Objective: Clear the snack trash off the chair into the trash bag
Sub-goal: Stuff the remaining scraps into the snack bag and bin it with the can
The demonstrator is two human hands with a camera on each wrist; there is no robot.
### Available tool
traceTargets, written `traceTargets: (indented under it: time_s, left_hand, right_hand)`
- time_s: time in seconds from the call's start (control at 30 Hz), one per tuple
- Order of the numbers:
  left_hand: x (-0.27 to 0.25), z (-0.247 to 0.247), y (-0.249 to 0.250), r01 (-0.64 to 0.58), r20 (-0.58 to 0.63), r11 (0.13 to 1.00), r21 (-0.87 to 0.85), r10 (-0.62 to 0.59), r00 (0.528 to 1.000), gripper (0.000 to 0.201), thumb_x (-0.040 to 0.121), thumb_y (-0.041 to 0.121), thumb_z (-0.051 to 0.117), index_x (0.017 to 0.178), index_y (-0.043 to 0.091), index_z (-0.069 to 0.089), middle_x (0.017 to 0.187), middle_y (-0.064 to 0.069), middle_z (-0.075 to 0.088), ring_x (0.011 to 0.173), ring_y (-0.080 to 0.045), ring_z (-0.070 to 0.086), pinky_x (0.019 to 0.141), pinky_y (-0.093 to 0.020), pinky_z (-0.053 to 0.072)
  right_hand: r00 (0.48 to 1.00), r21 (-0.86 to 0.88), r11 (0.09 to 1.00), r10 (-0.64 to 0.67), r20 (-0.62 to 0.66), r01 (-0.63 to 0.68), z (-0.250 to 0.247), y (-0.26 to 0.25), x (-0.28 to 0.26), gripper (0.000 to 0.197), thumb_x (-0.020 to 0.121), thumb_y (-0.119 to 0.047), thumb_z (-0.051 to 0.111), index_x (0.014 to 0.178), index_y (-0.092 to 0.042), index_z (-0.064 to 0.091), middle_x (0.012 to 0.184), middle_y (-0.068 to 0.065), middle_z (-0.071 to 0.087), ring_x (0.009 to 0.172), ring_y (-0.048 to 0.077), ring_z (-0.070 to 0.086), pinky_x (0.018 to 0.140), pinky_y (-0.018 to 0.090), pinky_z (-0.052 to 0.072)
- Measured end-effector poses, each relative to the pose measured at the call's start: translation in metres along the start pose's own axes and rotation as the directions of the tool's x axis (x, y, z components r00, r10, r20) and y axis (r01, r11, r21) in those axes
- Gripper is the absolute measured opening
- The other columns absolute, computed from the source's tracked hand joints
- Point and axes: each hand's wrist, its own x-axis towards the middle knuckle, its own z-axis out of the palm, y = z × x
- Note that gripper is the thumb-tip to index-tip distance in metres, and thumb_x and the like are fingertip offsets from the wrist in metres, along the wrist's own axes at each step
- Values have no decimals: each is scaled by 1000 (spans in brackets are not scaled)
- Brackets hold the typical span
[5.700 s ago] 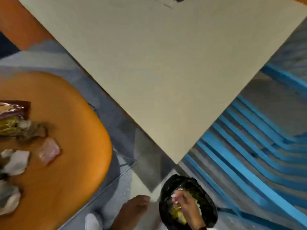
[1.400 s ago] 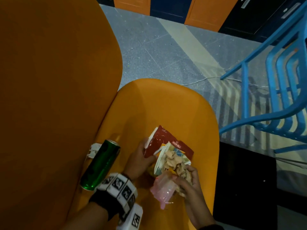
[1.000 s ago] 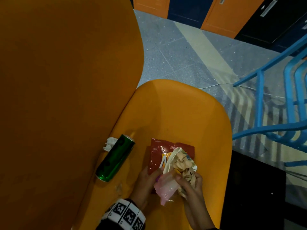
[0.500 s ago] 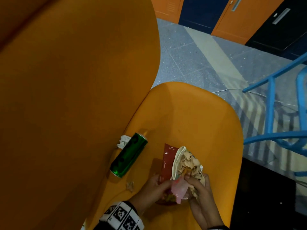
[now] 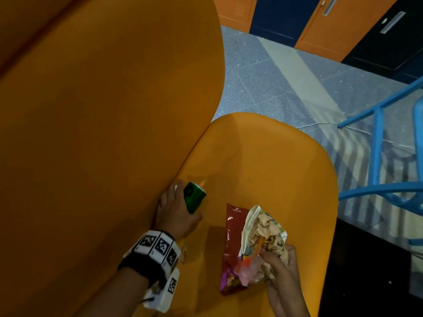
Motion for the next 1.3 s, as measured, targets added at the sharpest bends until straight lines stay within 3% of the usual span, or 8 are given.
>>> traceTargets:
  time_s: [0.1,0.27,0.4,0.53,0.73,0.9,1.07,1.3]
  left_hand:
    - [7,9,2,18,21,997,75,-20,1000,92,68,34,72,140,21,17,154,-10,14,137,-32,16,108,-50,33]
    - [14,4,13,53,55,968,247,-69,996,76,67,32,75,128,14,33,140,-19,28,123,-39,33,97,-47,39]
    - [11,6,9,-22,60,968,251,7,998,77,67,28,75,129,11,32,135,-18,37,124,-38,35,99,-47,38]
    - [3,1,2,-8,34,999,47,7,999,83,61,19,79,130,10,33,130,-18,45,121,-34,42,100,-49,42]
    - [-62,8,-9,36,211,999,-38,-27,977,81,61,23,79,127,15,34,120,-10,47,107,-25,50,90,-42,49]
    - [-95,35,-33,191,370,979,-74,-151,917,122,60,23,80,144,25,-8,137,-11,35,117,-29,47,96,-45,48]
    - [-99,46,-44,281,345,956,-84,-237,908,105,59,24,79,139,20,12,128,-13,28,116,-33,43,97,-46,48]
    - [-100,52,-40,192,280,981,0,-184,942,87,63,26,78,133,15,27,128,-12,35,113,-31,48,94,-45,50]
  right_hand:
    - [1000,31,999,-5,-21,5,-12,5,2,90,-3,-40,89,76,-18,51,61,-1,71,58,15,67,48,23,53]
    - [998,36,999,1,-63,1,-31,7,0,62,29,-20,89,78,-20,51,78,10,67,66,20,64,48,24,54]
    - [997,53,999,-8,-71,12,-35,8,-4,86,3,-34,90,79,-21,52,73,7,69,68,22,66,47,25,56]
    - [997,70,997,-20,-80,25,-42,6,-8,46,50,-13,84,81,-19,51,90,21,64,70,25,65,46,23,55]
    - [989,55,997,-38,-141,46,-50,4,-17,97,-5,-43,87,82,-20,51,85,14,62,77,26,60,49,26,56]
    - [986,37,999,-6,-165,12,-61,12,-22,76,18,-21,91,82,-19,51,89,17,62,89,36,60,72,37,47]
    - [976,46,998,-36,-213,47,-68,20,-31,31,73,9,63,80,-18,50,86,16,61,86,32,57,68,35,45]
    - [973,85,993,-60,-225,80,-76,26,-46,41,55,5,75,80,-17,51,76,11,64,71,24,62,66,35,46]
